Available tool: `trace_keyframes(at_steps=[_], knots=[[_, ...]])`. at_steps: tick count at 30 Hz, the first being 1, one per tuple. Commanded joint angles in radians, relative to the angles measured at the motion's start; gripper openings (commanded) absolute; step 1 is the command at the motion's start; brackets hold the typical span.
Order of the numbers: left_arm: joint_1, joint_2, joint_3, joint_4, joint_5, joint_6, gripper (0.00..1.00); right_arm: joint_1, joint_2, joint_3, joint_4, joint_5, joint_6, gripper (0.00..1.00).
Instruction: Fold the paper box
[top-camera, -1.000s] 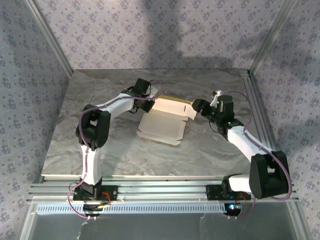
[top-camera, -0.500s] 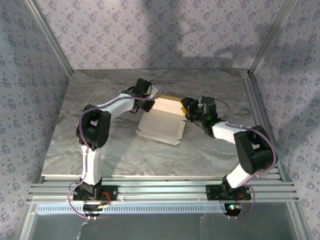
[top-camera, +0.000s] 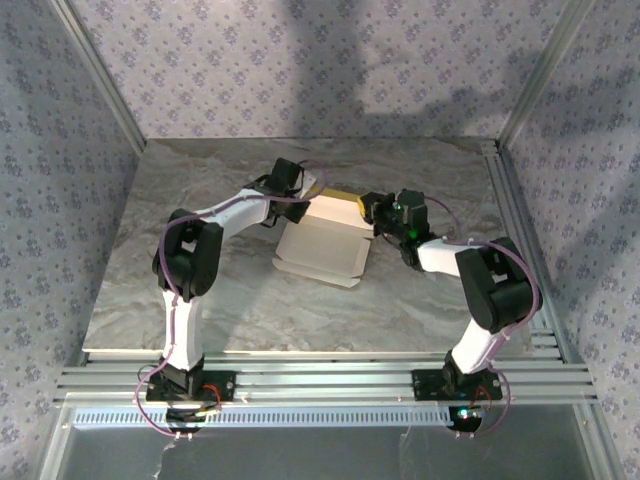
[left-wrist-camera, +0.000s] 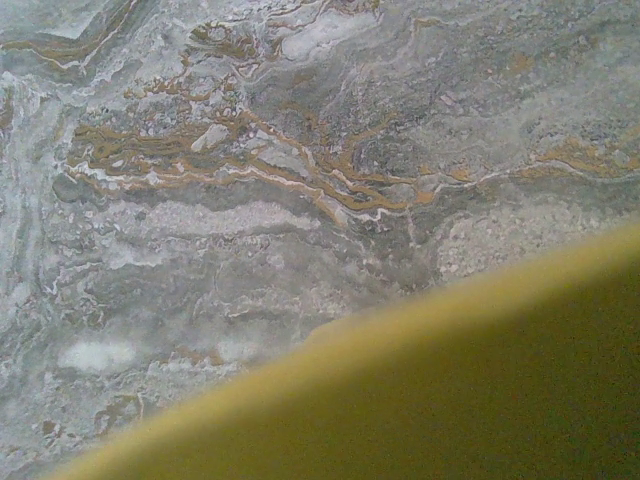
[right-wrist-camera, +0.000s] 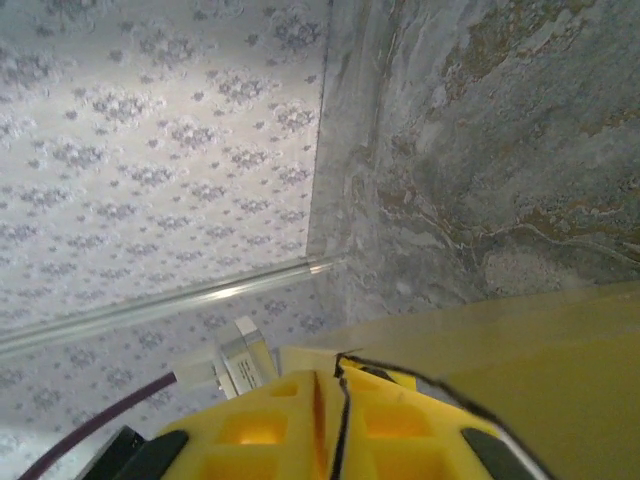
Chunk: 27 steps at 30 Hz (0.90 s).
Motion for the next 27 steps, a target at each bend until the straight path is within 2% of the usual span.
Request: trace_keyframes(at_steps=[1,5,8,18,22,27], knots=[[-0.004,-0.011,-0.047,0.066,-0.051,-0.018,0.12,0.009,-0.001,0.015,-0.049,0.036,0.011,0.01],[-0.004,-0.049,-0.1,0.125,-0.075,-0.035,0.33,0.008,-0.016,0.031,-0.124,0.04,-0.007,0.0],[-0.005,-0.085,-0.146,0.17,-0.082,-0.039,0.41,0.004,-0.016,0.036,-0.147,0.043,-0.006,0.0],[0.026,-0.2,-0.294,0.306,-0.036,-0.076,0.41,0.002,-0.008,0.052,-0.167,0.028,-0.01,0.0],[0.054,-0.239,-0.347,0.365,0.053,-0.084,0.37,0.0,-0.011,0.053,-0.168,0.021,-0.017,0.0],[0.079,-0.261,-0.365,0.394,0.17,-0.079,0.37,-0.005,-0.012,0.051,-0.172,0.016,-0.018,0.0]])
